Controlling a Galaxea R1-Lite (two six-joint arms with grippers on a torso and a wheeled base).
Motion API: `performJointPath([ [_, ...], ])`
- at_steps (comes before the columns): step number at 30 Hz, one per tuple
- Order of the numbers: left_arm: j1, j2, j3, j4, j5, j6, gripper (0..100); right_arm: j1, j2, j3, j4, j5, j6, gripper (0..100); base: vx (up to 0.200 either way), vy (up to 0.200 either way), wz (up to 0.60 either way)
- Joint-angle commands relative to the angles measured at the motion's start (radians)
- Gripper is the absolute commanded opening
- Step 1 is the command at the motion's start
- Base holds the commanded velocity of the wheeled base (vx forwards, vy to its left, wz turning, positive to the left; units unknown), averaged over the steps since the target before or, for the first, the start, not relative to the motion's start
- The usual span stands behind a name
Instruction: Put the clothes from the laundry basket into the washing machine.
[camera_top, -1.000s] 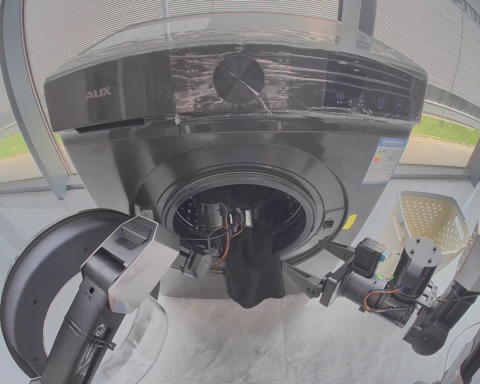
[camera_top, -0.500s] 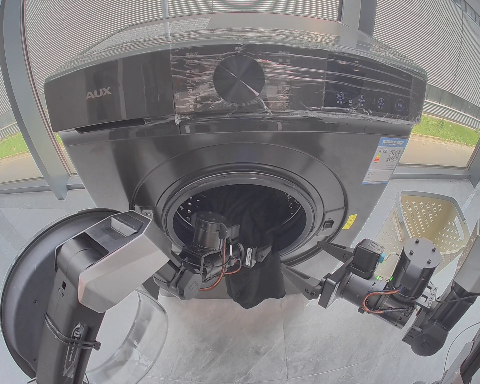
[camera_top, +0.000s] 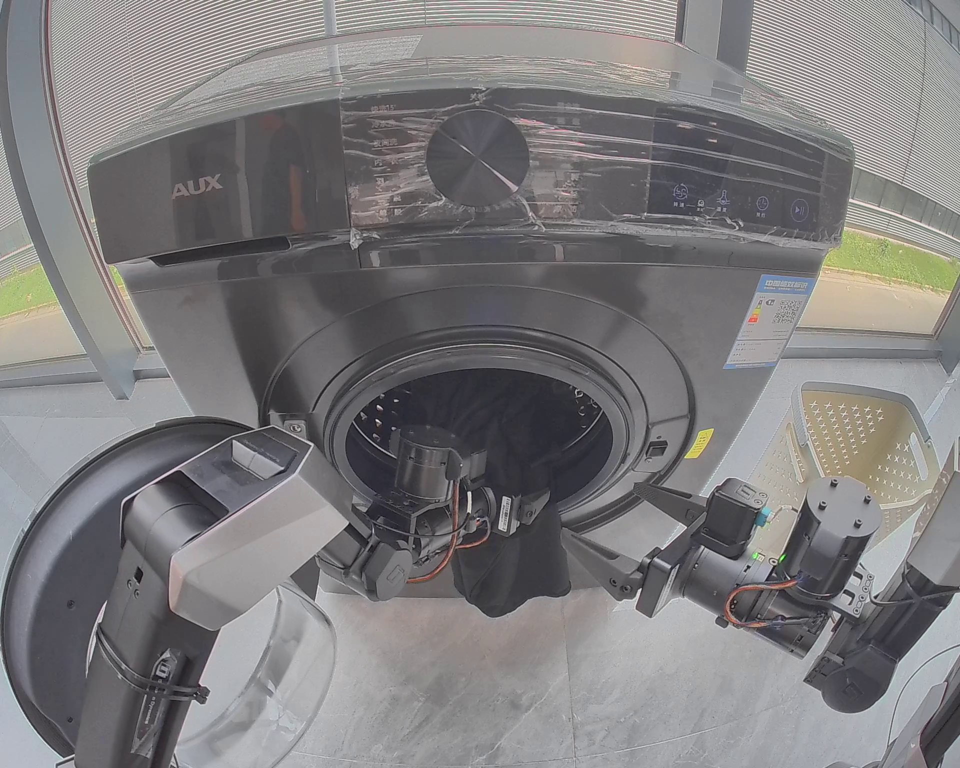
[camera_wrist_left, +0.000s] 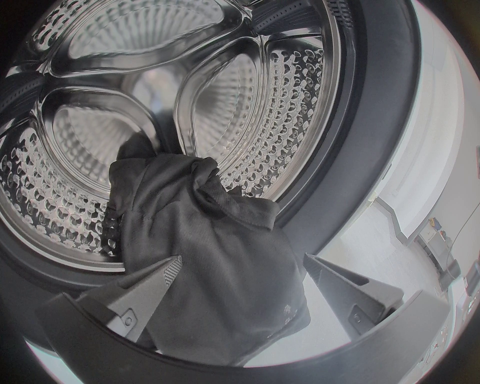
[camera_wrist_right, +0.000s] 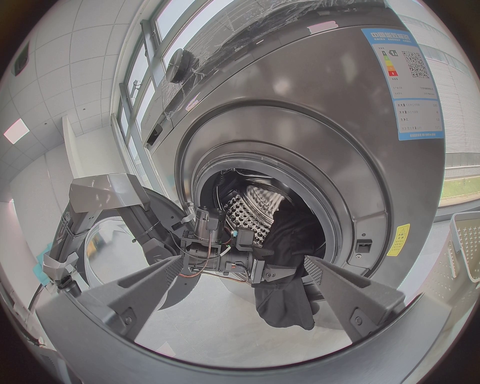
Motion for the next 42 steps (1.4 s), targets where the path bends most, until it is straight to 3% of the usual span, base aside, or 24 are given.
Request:
performJointPath([
  [1, -0.001, 0.034, -0.029, -0.002, 0.002, -0.003, 100, 0.001, 0.002, 0.000, 0.000, 0.000, 0.000, 100, 0.000, 0.000, 0.00],
  [6, -0.001, 0.073, -0.062, -0.013, 0.011, -0.003, 100, 0.002, 0.002, -0.002, 0.000, 0.001, 0.000, 100, 0.000, 0.000, 0.00],
  [7, 0.000, 0.079, -0.072, -0.015, 0.013, -0.003, 0, 0.002, 0.002, -0.002, 0.000, 0.001, 0.000, 100, 0.000, 0.000, 0.00],
  [16, 0.011, 0.085, -0.116, -0.025, 0.028, -0.009, 0, 0.002, 0.000, -0.002, 0.000, 0.001, 0.000, 100, 0.000, 0.000, 0.00],
  [26, 0.049, 0.082, -0.222, -0.065, 0.109, -0.013, 0, 0.010, 0.002, -0.002, 0.000, 0.001, 0.000, 100, 0.000, 0.000, 0.00],
  [33, 0.043, 0.070, -0.222, -0.070, 0.109, -0.035, 0, 0.012, 0.004, -0.005, 0.000, 0.003, -0.001, 100, 0.000, 0.000, 0.00],
  [42, 0.031, 0.068, -0.247, -0.071, 0.114, -0.036, 0, 0.025, 0.014, -0.002, 0.000, 0.003, 0.002, 100, 0.000, 0.000, 0.00],
])
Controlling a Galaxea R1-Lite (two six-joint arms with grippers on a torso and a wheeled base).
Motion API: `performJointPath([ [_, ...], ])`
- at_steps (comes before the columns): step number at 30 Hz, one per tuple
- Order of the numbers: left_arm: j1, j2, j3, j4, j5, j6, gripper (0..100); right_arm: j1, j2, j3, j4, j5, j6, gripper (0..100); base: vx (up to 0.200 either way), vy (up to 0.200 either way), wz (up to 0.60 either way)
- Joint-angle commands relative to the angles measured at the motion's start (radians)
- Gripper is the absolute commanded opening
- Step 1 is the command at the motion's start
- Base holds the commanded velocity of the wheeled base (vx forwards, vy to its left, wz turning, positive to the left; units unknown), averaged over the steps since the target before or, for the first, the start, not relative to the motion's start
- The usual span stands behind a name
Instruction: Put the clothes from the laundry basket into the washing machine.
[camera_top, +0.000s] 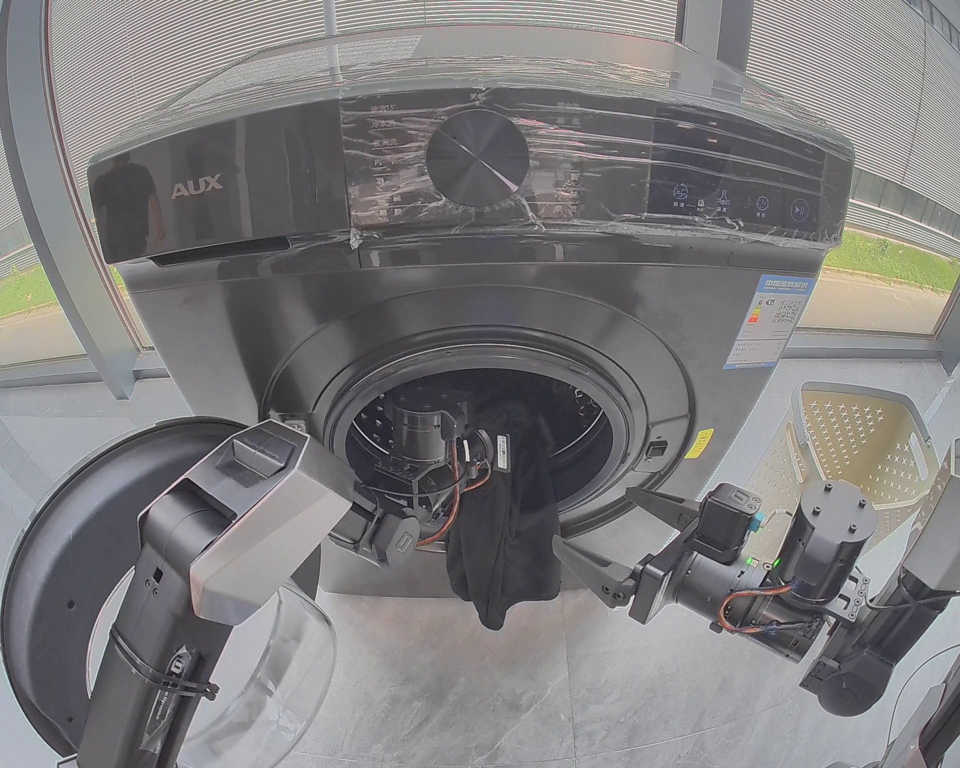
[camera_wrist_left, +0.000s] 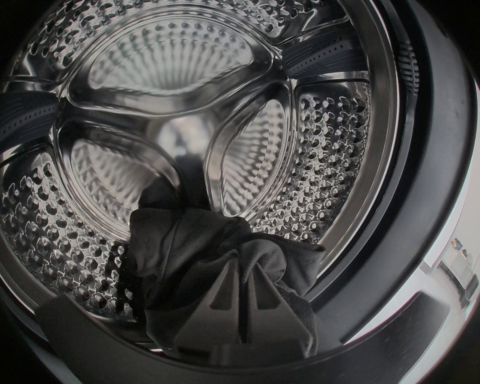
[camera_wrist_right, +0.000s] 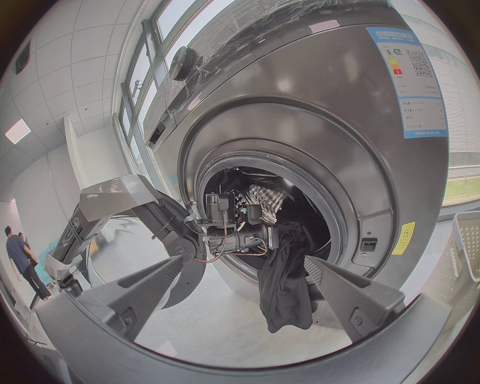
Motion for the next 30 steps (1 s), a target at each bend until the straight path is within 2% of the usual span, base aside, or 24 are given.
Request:
performJointPath([
  [1, -0.002, -0.004, -0.016, -0.001, 0.005, -0.001, 0, 0.008, 0.006, 0.003, -0.001, 0.001, 0.001, 100, 0.000, 0.000, 0.00],
  [8, 0.000, 0.004, -0.028, -0.002, 0.007, -0.003, 0, 0.007, 0.007, -0.008, -0.001, 0.001, -0.001, 100, 0.000, 0.000, 0.00],
  [12, -0.003, 0.012, -0.028, -0.024, 0.008, -0.018, 0, 0.008, 0.009, -0.002, -0.001, -0.001, 0.001, 100, 0.000, 0.000, 0.00],
  [13, -0.002, 0.015, -0.030, -0.025, 0.008, -0.018, 100, 0.008, 0.006, 0.000, -0.001, -0.001, 0.001, 100, 0.000, 0.000, 0.00],
  [23, -0.010, -0.005, -0.003, -0.012, 0.008, -0.015, 100, -0.006, 0.003, -0.002, -0.001, -0.001, -0.001, 100, 0.000, 0.000, 0.00],
  [30, -0.025, -0.042, 0.122, 0.016, -0.027, -0.006, 100, -0.007, -0.008, 0.001, -0.001, -0.001, -0.001, 100, 0.000, 0.000, 0.00],
])
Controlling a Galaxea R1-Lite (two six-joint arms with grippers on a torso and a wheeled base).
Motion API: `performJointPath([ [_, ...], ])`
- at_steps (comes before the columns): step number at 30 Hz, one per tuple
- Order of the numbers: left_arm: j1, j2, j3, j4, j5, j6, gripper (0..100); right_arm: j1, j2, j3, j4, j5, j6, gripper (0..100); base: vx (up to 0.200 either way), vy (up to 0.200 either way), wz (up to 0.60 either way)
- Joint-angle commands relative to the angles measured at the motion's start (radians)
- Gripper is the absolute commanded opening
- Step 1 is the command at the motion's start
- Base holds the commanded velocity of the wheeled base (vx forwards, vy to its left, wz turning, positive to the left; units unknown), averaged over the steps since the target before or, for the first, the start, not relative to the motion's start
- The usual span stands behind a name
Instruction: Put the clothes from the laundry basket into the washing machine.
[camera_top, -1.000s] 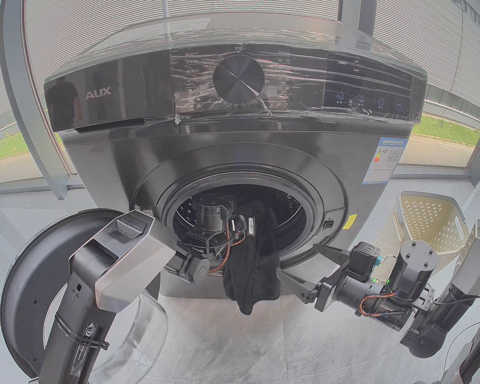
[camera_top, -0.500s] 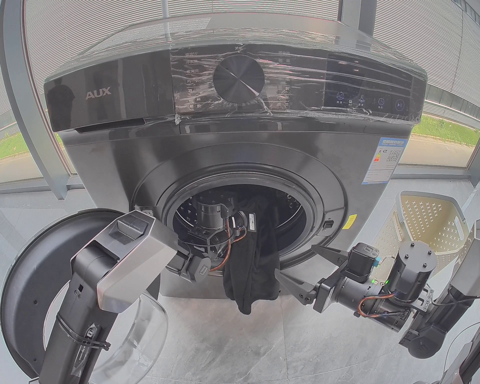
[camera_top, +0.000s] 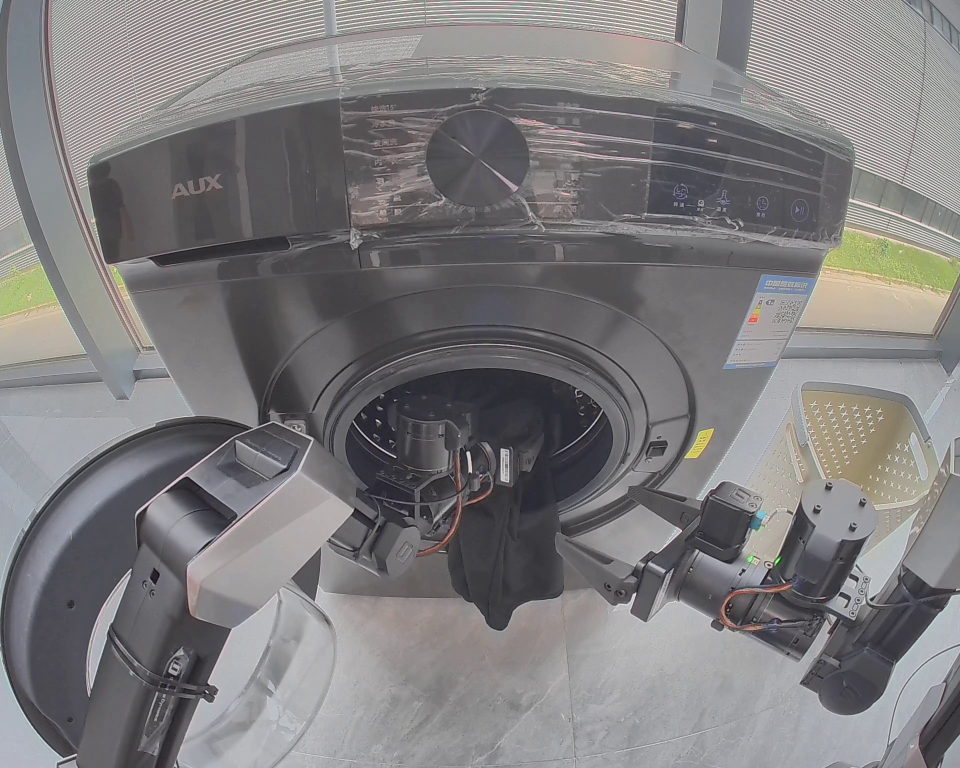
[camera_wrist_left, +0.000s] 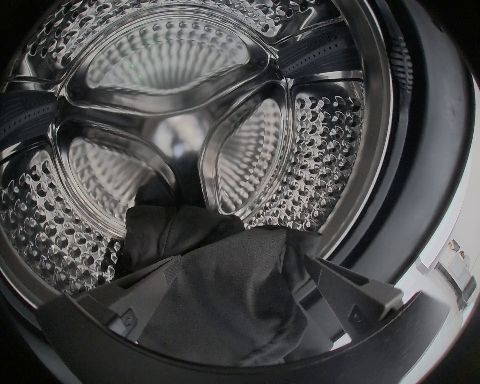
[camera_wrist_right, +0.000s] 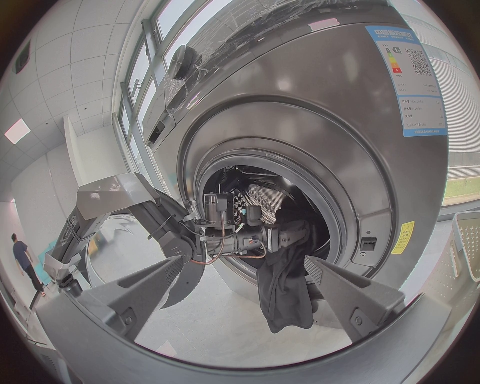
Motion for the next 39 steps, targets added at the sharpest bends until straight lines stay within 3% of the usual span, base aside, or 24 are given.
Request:
performJointPath([
  [1, -0.011, -0.025, 0.078, 0.009, -0.023, 0.003, 100, -0.001, -0.008, 0.001, 0.000, 0.000, 0.000, 100, 0.000, 0.000, 0.00],
  [11, -0.011, 0.047, 0.076, 0.009, -0.036, 0.017, 100, 0.001, -0.005, 0.001, 0.000, 0.000, 0.000, 100, 0.000, 0.000, 0.00],
  [15, -0.013, 0.082, 0.072, 0.006, -0.036, 0.049, 100, 0.001, -0.003, 0.001, 0.000, 0.000, 0.000, 100, 0.000, 0.000, 0.00],
  [16, -0.011, 0.088, 0.070, 0.005, -0.036, 0.052, 0, 0.001, -0.003, 0.001, 0.000, 0.000, 0.000, 100, 0.000, 0.000, 0.00],
  [26, -0.001, 0.101, -0.037, 0.005, -0.020, 0.048, 0, 0.001, -0.006, 0.000, 0.000, 0.000, 0.000, 100, 0.000, 0.000, 0.00],
  [32, 0.030, 0.093, -0.169, -0.005, 0.040, 0.040, 0, 0.009, -0.006, 0.000, 0.000, 0.000, 0.000, 100, 0.000, 0.000, 0.00],
  [39, 0.052, 0.104, -0.270, 0.000, 0.068, 0.040, 0, 0.007, -0.006, 0.000, 0.000, 0.000, 0.000, 100, 0.000, 0.000, 0.00],
])
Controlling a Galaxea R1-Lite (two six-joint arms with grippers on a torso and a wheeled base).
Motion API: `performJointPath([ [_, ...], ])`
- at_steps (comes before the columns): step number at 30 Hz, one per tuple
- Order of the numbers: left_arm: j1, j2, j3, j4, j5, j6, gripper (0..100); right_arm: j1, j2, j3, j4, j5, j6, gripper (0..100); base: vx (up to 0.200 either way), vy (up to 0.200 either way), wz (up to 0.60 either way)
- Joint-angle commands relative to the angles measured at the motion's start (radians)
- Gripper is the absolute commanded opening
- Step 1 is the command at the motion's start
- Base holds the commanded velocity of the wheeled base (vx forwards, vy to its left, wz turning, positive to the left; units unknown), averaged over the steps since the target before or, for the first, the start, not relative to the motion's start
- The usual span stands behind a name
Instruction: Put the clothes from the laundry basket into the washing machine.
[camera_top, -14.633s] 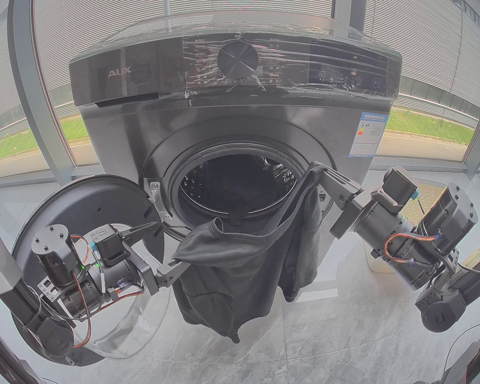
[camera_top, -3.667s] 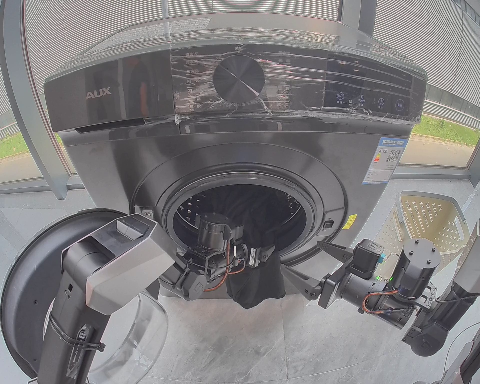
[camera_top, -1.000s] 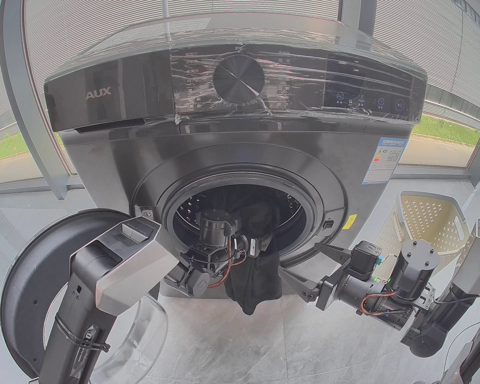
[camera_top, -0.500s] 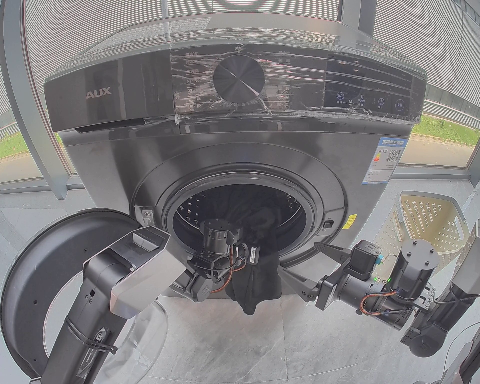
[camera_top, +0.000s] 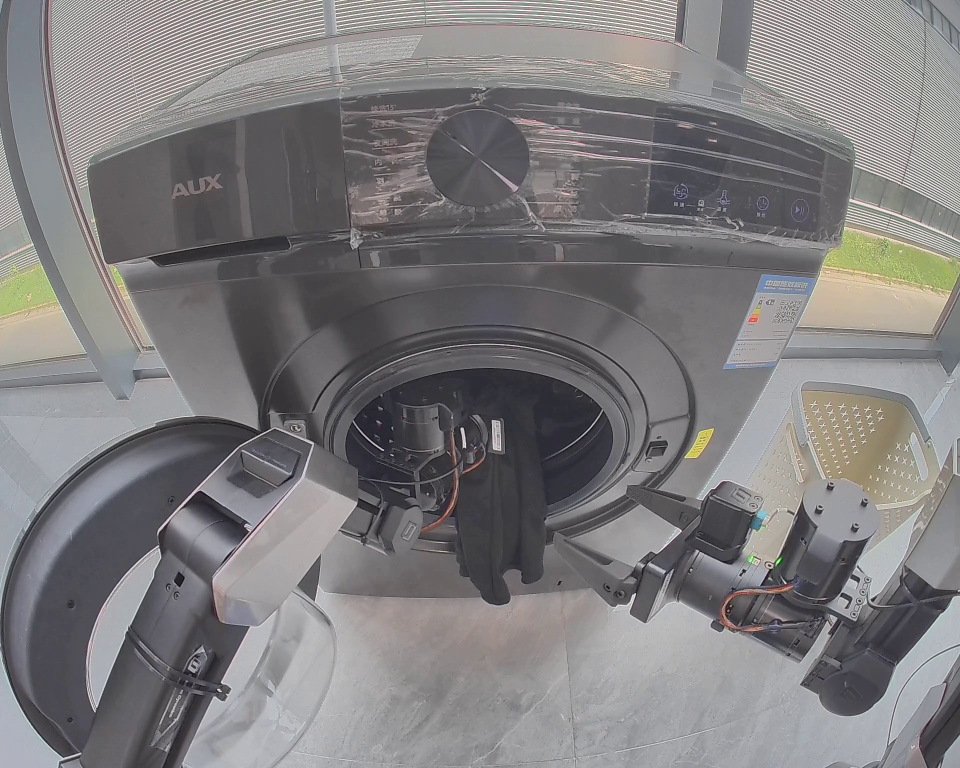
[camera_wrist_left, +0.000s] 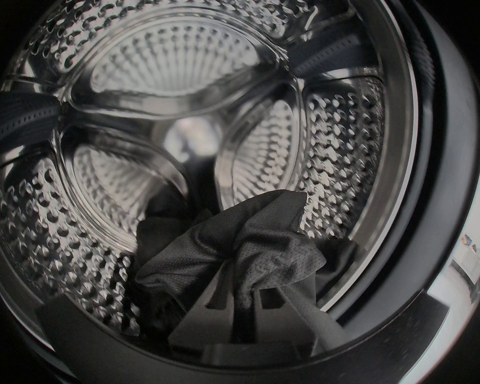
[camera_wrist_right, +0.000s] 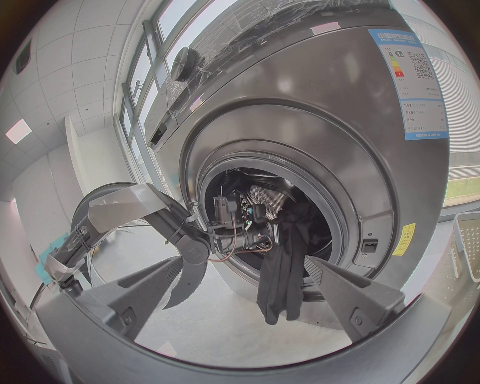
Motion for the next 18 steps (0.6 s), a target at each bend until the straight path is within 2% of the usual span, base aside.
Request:
performJointPath([
  [1, 0.015, 0.008, -0.057, 0.003, 0.010, 0.000, 0, 0.000, 0.002, 0.000, -0.001, 0.000, 0.000, 100, 0.000, 0.000, 0.00],
  [9, 0.015, 0.011, -0.046, 0.000, 0.010, 0.003, 0, -0.005, 0.002, 0.001, -0.001, 0.000, 0.000, 100, 0.000, 0.000, 0.00],
  [10, 0.015, 0.008, -0.046, 0.000, 0.008, 0.003, 100, -0.006, 0.001, 0.001, -0.001, 0.000, 0.000, 100, 0.000, 0.000, 0.00],
  [14, 0.012, -0.008, -0.001, -0.003, 0.008, 0.000, 100, -0.006, 0.001, 0.001, -0.001, 0.000, 0.000, 100, 0.000, 0.000, 0.00],
  [18, -0.015, -0.086, 0.154, 0.007, -0.013, 0.000, 100, -0.003, 0.001, 0.001, -0.001, 0.000, 0.000, 100, 0.000, 0.000, 0.00],
])
